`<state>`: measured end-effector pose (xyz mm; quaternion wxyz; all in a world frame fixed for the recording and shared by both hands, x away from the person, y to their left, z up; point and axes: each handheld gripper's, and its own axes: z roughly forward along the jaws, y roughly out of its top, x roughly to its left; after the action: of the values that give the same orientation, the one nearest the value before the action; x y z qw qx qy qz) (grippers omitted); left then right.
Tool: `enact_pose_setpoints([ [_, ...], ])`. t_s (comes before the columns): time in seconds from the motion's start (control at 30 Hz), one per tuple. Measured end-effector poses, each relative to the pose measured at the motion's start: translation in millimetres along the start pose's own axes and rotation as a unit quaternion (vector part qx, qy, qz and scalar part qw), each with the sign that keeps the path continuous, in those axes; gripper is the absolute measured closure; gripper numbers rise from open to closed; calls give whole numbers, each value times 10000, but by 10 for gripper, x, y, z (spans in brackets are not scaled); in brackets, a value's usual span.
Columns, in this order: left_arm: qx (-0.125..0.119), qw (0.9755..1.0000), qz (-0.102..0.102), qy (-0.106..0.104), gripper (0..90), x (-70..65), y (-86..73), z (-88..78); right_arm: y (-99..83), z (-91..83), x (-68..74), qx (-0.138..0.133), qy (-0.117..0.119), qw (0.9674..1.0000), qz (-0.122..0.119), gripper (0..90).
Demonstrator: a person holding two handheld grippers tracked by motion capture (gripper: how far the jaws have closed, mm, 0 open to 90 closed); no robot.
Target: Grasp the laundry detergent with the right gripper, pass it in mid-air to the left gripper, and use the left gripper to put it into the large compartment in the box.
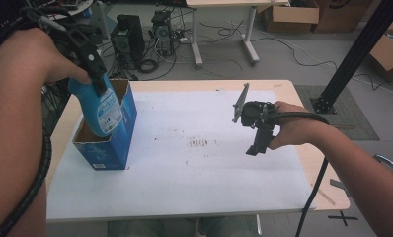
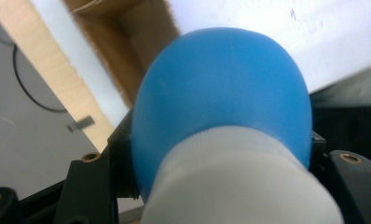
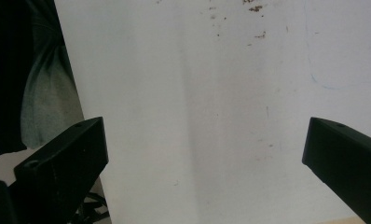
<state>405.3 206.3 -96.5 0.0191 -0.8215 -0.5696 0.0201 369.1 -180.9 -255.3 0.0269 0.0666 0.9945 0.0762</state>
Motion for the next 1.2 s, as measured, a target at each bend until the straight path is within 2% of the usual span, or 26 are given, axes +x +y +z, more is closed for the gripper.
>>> enact_pose_setpoints([
  [0.13, -58, 9990, -438, -17, 383, 80, -28, -36, 17, 4, 2, 20, 1, 10000, -28, 0],
  [0.2, -187, 9969, -758, -66, 383, 132, -39, -52, 30, -2, 7, 44, -2, 10000, -41, 0],
  [0.27, -212, 9961, -853, -50, 383, 162, -39, -60, 40, -10, 12, 43, -10, 10000, -74, 0],
  [0.33, -226, 9940, -1066, 9, 383, 202, -34, -69, 43, -15, 16, 41, -1, 10000, -70, 0],
  [0.53, -261, 9904, -1348, 184, 383, 295, -5, -53, 30, -34, 18, 86, -19, 9999, -88, 0],
  [0.9, -144, 9892, -1459, 93, 383, 433, 82, 230, 3, -6, 11, 243, 104, 9996, -78, 0],
  [1.2, -47, 9895, -1445, 2, 383, 502, 134, 618, 1, 32, 22, 208, 158, 9996, -101, 0],
])
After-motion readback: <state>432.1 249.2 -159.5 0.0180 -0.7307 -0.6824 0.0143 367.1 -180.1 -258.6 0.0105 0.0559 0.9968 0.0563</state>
